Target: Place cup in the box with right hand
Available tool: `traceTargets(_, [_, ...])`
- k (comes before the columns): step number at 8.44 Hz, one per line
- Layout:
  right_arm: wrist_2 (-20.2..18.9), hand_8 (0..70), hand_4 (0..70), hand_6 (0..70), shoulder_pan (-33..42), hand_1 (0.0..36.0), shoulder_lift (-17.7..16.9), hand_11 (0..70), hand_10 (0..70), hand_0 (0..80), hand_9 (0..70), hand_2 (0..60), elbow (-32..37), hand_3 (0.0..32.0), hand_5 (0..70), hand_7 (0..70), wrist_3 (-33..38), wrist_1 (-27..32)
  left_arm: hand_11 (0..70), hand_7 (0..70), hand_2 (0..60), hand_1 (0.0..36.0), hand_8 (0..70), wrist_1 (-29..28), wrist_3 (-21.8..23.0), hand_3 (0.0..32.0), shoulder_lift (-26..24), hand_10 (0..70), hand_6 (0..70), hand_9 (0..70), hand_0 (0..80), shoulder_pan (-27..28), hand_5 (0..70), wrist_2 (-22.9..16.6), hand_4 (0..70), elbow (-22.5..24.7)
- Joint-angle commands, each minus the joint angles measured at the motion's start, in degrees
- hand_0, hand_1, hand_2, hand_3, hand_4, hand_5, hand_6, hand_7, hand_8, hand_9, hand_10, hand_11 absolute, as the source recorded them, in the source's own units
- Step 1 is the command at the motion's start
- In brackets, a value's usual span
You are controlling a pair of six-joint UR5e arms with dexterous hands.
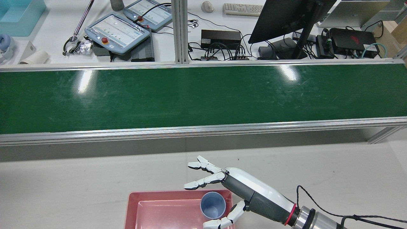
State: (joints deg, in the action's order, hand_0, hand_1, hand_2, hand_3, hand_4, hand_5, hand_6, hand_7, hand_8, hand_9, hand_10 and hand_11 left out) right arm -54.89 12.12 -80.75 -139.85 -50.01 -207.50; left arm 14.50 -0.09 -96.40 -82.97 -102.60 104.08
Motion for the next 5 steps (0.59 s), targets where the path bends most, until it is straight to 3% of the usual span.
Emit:
traceTargets(1, [-0.6,12.3,26.4,13.9,24.3,15.3,-1.1,18.0,11.5,47.6,26.9,27.2,0.5,0.0,5.7,56.7,6.3,-0.7,0.0,0.0,0.0,0.0,0.0,0.0,0.0,0.0,0.0,0.0,0.0,0.0,0.0,0.0,0.0,-0.1,0.0,0.0])
traceTargets(2, [-0.7,16.4,31.1,15.5,31.5,11.8,-2.5,21.5,14.0,48.6,33.4,15.1,3.1,0.0,6.1,63.0,11.0,-0.7,0.0,0.0,0.0,0.0,0.0,0.0,0.0,0.0,0.1,0.0,0.0,0.0,0.0,0.0,0.0,-0.1,0.0,0.0])
traceTargets(3, [-2.3,17.5,29.1,16.0,38.4,12.3,-4.7,22.4,14.6,48.3,35.2,16.9,7.2,0.0,6.3,64.7,16.6,-0.7,0.0,0.0,0.0,0.0,0.0,0.0,0.0,0.0,0.0,0.0,0.0,0.0,0.0,0.0,0.0,-0.1,0.0,0.1])
traceTargets(4, [-6.6,17.2,22.9,15.6,46.0,15.4,-5.0,22.3,14.6,46.4,34.6,29.9,13.2,0.0,6.2,62.8,19.7,-0.6,0.0,0.0,0.0,0.0,0.0,0.0,0.0,0.0,0.1,0.0,0.0,0.0,0.0,0.0,0.0,-0.1,0.0,0.1])
traceTargets(5, [-10.1,14.6,25.1,13.6,51.0,12.4,-5.0,19.5,12.6,48.5,29.5,15.0,18.4,0.0,6.1,53.6,20.1,-0.6,0.0,0.0,0.0,0.0,0.0,0.0,0.0,0.0,0.1,0.0,0.0,0.0,0.0,0.0,0.0,0.0,0.0,0.1])
